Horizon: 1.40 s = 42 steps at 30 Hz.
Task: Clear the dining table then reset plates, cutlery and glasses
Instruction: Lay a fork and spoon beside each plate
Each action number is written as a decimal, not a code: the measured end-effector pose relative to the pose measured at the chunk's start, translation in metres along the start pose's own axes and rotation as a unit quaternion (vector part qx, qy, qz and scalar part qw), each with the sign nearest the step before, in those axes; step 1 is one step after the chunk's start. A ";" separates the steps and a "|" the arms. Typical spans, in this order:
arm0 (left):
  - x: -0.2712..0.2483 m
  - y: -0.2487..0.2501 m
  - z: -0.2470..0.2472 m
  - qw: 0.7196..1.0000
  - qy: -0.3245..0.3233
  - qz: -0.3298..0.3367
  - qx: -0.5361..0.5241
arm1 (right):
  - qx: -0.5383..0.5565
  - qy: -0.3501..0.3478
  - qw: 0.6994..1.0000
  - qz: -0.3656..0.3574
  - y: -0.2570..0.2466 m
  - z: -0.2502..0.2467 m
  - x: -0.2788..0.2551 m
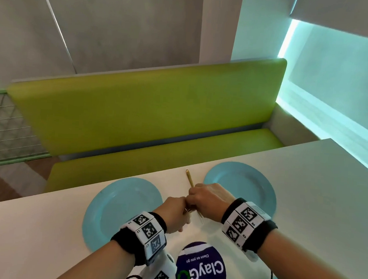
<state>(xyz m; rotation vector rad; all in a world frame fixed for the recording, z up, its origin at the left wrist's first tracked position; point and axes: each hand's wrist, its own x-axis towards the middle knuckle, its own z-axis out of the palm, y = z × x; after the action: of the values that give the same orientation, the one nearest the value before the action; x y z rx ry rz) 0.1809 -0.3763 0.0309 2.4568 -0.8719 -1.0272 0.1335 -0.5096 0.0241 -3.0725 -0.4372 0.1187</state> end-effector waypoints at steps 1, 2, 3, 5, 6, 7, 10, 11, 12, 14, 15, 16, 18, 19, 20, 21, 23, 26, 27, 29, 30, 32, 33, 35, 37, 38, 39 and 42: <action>0.003 0.002 0.001 1.000 0.002 0.007 0.001 | -0.001 -0.005 1.000 0.005 0.001 -0.003 -0.004; 0.005 0.003 0.002 1.000 0.008 0.014 0.001 | -0.007 0.003 1.000 0.015 0.005 -0.004 -0.008; 0.009 0.005 0.002 1.000 0.016 0.017 0.000 | -0.012 0.014 0.999 0.030 0.009 -0.007 -0.012; 0.015 0.006 0.001 0.999 0.032 0.020 -0.007 | 0.003 0.031 0.996 0.085 0.024 -0.012 -0.021; 0.018 0.006 0.000 0.999 0.040 0.022 -0.013 | 0.010 0.040 0.991 0.124 0.036 -0.012 -0.026; 0.020 0.005 -0.002 0.998 0.049 0.021 -0.023 | 0.022 0.039 0.983 0.178 0.051 -0.011 -0.031; 0.026 -0.002 -0.006 0.995 0.079 0.010 -0.052 | 0.142 0.050 0.917 0.371 0.100 -0.007 -0.057; 0.028 -0.004 -0.007 0.995 0.086 0.008 -0.057 | 0.169 0.043 0.886 0.429 0.116 -0.006 -0.069; 0.029 -0.006 -0.007 0.994 0.093 0.007 -0.063 | 0.172 0.027 0.859 0.481 0.129 -0.003 -0.081; 0.033 -0.008 -0.007 0.992 0.102 0.008 -0.078 | 0.162 -0.008 0.816 0.555 0.155 0.007 -0.104; 0.035 -0.009 -0.006 0.991 0.105 0.009 -0.085 | 0.157 -0.031 0.798 0.581 0.165 0.015 -0.113; 0.037 -0.009 -0.005 0.990 0.107 0.010 -0.090 | 0.152 -0.053 0.781 0.603 0.172 0.022 -0.120; 0.042 -0.010 -0.001 0.990 0.108 0.014 -0.093 | 0.162 -0.084 0.744 0.642 0.185 0.035 -0.129; 0.044 -0.010 0.000 0.990 0.109 0.018 -0.092 | 0.179 -0.090 0.728 0.655 0.190 0.041 -0.132; 0.046 -0.010 0.002 0.989 0.110 0.022 -0.092 | 0.193 -0.091 0.717 0.663 0.193 0.045 -0.134; 0.048 -0.010 0.003 0.989 0.111 0.026 -0.091 | 0.200 -0.097 0.711 0.667 0.195 0.048 -0.135; 0.051 -0.010 0.005 0.988 0.116 0.031 -0.093 | 0.207 -0.094 0.707 0.670 0.196 0.053 -0.131; 0.056 -0.010 0.007 0.986 0.125 0.041 -0.097 | 0.208 -0.077 0.713 0.666 0.199 0.061 -0.120; 0.058 -0.010 0.007 0.986 0.128 0.043 -0.097 | 0.208 -0.076 0.714 0.664 0.199 0.062 -0.117; 0.060 -0.011 0.006 0.986 0.131 0.045 -0.097 | 0.205 -0.068 0.721 0.658 0.200 0.063 -0.110; 0.061 -0.012 0.006 0.985 0.132 0.045 -0.098 | 0.199 -0.065 0.725 0.656 0.201 0.064 -0.107; 0.062 -0.014 0.005 0.985 0.134 0.044 -0.101 | 0.202 -0.057 0.725 0.656 0.205 0.064 -0.101; 0.063 -0.016 0.005 0.984 0.136 0.043 -0.103 | 0.202 -0.055 0.726 0.655 0.207 0.064 -0.098; 0.064 -0.019 0.004 0.984 0.139 0.040 -0.105 | 0.197 -0.054 0.728 0.654 0.209 0.065 -0.093; 0.064 -0.021 0.004 0.984 0.139 0.035 -0.106 | 0.186 -0.051 0.732 0.653 0.211 0.067 -0.089; 0.064 -0.023 0.003 0.984 0.137 0.033 -0.105 | 0.178 -0.051 0.735 0.652 0.212 0.067 -0.088; 0.063 -0.024 0.003 0.984 0.136 0.032 -0.106 | 0.173 -0.050 0.736 0.652 0.212 0.068 -0.086; 0.060 -0.027 0.003 0.984 0.133 0.026 -0.111 | 0.162 -0.062 0.739 0.651 0.212 0.067 -0.083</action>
<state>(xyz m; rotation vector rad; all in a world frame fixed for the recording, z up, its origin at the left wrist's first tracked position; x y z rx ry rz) 0.2232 -0.3950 -0.0163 2.2998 -0.6907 -0.7130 0.1079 -0.7348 -0.0462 -2.3620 1.5758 0.3587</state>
